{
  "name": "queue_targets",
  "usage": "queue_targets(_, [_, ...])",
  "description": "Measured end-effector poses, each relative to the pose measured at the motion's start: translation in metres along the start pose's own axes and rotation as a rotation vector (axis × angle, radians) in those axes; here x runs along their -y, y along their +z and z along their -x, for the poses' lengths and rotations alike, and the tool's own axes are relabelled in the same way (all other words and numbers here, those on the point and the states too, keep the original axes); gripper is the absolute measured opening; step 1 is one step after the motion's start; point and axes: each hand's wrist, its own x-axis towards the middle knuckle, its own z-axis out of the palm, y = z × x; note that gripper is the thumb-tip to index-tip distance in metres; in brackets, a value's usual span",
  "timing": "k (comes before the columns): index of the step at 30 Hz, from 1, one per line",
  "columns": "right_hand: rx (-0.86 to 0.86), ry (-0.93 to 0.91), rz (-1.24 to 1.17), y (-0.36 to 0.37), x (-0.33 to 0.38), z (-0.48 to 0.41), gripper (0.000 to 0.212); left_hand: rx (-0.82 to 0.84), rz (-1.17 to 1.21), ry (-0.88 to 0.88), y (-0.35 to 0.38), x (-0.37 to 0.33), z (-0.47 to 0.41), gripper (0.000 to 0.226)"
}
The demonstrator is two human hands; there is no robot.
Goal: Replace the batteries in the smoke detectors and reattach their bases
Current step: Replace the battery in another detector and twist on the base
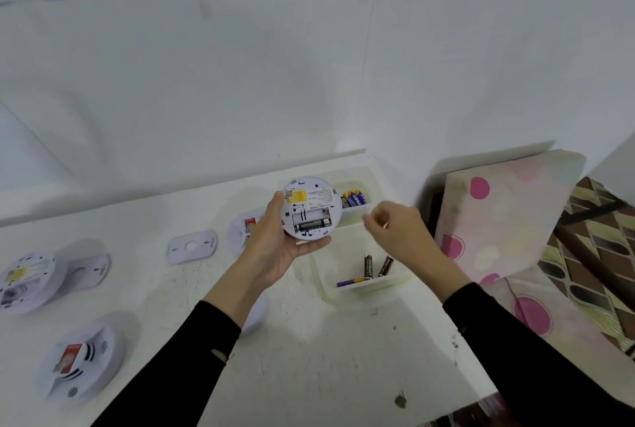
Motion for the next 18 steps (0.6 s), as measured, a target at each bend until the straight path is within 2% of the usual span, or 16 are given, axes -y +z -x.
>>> queue_targets(2, [0.216,0.035,0.288,0.006,-0.009,0.000,0.036,0.005,0.000,-0.006,-0.002,-0.001,-0.002,0.048])
queue_targets(3, [0.285,0.048,0.352,0.009,-0.010,0.001,0.037,0.010,-0.001,-0.009,-0.002,-0.001,-0.003,0.048])
queue_targets(6, [0.373,0.075,0.463,0.018,-0.006,0.005,0.030,0.016,0.000,-0.020,-0.003,0.001,-0.003,0.048])
queue_targets(9, [0.407,0.065,0.458,0.026,-0.006,0.006,0.028,0.022,0.006,-0.028,-0.005,0.002,-0.002,0.046])
queue_targets(11, [0.417,0.076,0.332,0.028,-0.007,0.007,0.019,0.019,0.011,-0.027,-0.008,0.002,-0.002,0.044])
queue_targets(13, [0.385,0.111,0.146,0.023,-0.004,0.008,0.010,0.019,0.007,-0.022,-0.012,0.001,-0.001,0.043])
queue_targets(15, [0.196,0.081,-0.003,0.017,0.003,0.009,0.007,0.011,0.002,-0.026,-0.014,0.000,-0.001,0.043])
queue_targets(17, [-0.034,-0.033,-0.241,0.010,0.015,0.009,0.005,0.001,-0.005,-0.029,-0.015,0.000,-0.001,0.044])
queue_targets(18, [-0.082,-0.099,-0.365,0.006,0.024,0.010,0.005,0.001,-0.012,-0.028,-0.015,0.000,-0.001,0.045])
